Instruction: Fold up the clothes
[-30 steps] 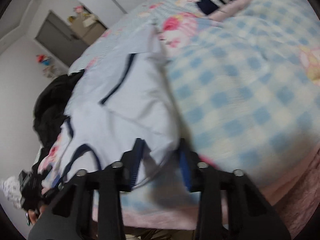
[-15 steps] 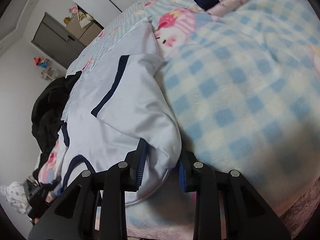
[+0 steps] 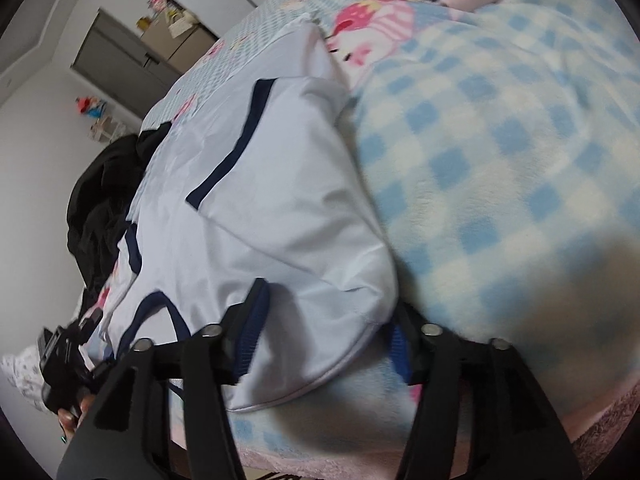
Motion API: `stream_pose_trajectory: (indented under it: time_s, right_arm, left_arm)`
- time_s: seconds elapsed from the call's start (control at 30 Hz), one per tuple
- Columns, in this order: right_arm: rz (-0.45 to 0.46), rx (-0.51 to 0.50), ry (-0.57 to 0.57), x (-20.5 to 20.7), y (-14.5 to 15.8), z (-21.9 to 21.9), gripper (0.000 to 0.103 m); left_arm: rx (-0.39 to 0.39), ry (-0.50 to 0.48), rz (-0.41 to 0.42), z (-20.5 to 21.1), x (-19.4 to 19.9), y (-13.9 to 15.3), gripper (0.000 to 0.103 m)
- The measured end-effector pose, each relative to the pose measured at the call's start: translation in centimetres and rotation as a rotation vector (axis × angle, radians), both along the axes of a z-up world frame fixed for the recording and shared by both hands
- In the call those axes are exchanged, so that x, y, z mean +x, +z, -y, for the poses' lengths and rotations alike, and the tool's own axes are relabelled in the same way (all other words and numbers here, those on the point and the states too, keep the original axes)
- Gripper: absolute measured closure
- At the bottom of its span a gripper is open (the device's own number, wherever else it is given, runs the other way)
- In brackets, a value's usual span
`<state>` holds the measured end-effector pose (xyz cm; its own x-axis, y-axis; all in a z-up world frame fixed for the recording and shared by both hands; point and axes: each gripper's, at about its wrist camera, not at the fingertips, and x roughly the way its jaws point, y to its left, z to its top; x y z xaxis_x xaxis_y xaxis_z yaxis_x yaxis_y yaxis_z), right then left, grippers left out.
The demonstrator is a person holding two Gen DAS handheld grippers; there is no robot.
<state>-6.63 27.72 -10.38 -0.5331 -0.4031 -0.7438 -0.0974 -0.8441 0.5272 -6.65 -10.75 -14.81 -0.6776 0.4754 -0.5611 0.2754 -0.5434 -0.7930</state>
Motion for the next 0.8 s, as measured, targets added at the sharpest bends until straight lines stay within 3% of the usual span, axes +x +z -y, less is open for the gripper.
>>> stream_pose_trajectory:
  time_s: [0.07,0.13,0.23,0.3,0.37,0.47,0.6,0.63,0.7,0.8]
  right_arm:
    - [-0.014,0.011,0.039,-0.3,0.1,0.8,0.021]
    - [-0.040,0.068,0.060,-0.2,0.4,1.8,0.018]
    - [-0.098,0.142,0.057,0.7,1.3,2.7,0.034]
    - [-0.137,0.139,0.042,1.2,2.1,2.2,0.056]
    - [-0.154,0.121,0.023,1.4,2.4,1.4,0.064]
    - [-0.110,0.050,-0.013,1.2,1.3,0.0,0.066]
    - [-0.053,0.018,-0.024,0.3,-0.2,-0.4,0.058]
    - [-0.051,0.017,-0.021,0.1,-0.2,-0.2,0.055]
    - [-0.052,0.018,0.005,-0.2,-0.2,0.4,0.035]
    - [-0.056,0.030,0.059,-0.7,-0.1,1.7,0.018]
  left_arm:
    - [-0.019,0.025,0.009,-0.5,0.0,-0.4,0.060]
    - [-0.011,0.041,0.007,-0.6,-0.1,-0.5,0.059]
    - [0.004,0.048,-0.010,-0.6,0.3,-0.1,0.064]
    - [-0.002,0.058,-0.053,-0.4,1.0,0.7,0.075]
    - [-0.024,0.058,-0.087,-0.6,1.2,1.4,0.086]
    - [-0.055,0.060,-0.028,0.0,0.9,0.6,0.088]
    - [0.112,0.097,0.045,1.2,0.4,-2.5,0.086]
    - [0.111,0.087,0.048,1.2,0.0,-2.5,0.086]
    - [0.087,0.069,0.055,0.7,-0.7,-2.5,0.086]
    - [0.059,0.048,0.064,0.4,-1.0,-2.4,0.086]
